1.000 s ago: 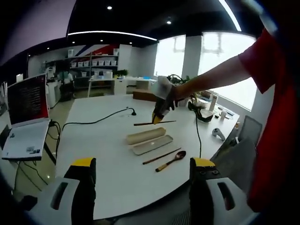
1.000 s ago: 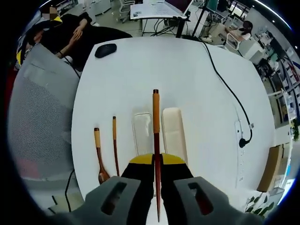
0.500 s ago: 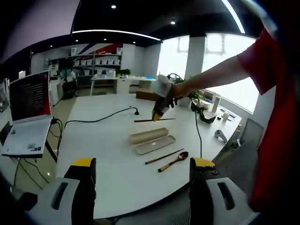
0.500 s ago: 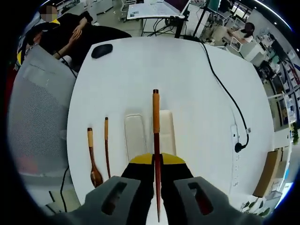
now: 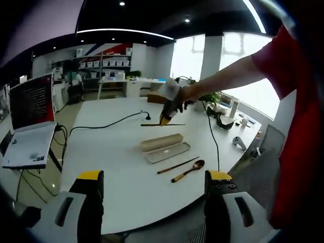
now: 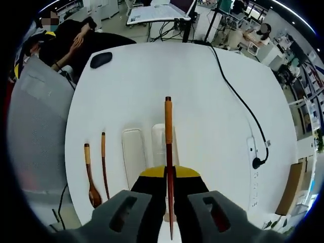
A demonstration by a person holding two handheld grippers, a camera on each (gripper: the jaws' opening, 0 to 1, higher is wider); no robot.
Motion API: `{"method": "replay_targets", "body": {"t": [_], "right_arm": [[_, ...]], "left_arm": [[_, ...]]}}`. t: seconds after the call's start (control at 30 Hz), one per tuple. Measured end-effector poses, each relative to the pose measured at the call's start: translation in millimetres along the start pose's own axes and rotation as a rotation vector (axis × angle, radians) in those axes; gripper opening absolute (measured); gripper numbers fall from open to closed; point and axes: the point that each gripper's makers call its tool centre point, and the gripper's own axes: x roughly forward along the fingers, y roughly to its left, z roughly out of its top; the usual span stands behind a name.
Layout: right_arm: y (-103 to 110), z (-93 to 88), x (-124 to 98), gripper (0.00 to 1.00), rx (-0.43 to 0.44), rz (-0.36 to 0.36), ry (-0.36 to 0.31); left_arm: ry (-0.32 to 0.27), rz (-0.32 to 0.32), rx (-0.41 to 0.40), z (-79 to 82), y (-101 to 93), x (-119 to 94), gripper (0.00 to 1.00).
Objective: Arrange the utensils inside the cutlery case until each visible utensil rests in its matching compartment.
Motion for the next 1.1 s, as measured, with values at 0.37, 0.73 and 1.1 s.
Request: {"method": "replay_targets", "body": {"t": [0.37,0.73,1.1], "right_arm": [[-5.8,-2.7,24.7,0.00,0.029,0.016,0.007],[-10.7,-13.6,53.0,0.00,0.012,0.031,0.023],[-11.5,-28.2,72.5,0.00,0.014,0.048,0.052]], "left_arm": [[0.019,0.041,-0.011,-5.1,5.3,-3.4,0.84],[0.038,0.069,-0.017,-8.8,8.4,-4.1,0.84],[0.042,0.081,-0.012,-8.6,13.1,0.7,0.84]]}}
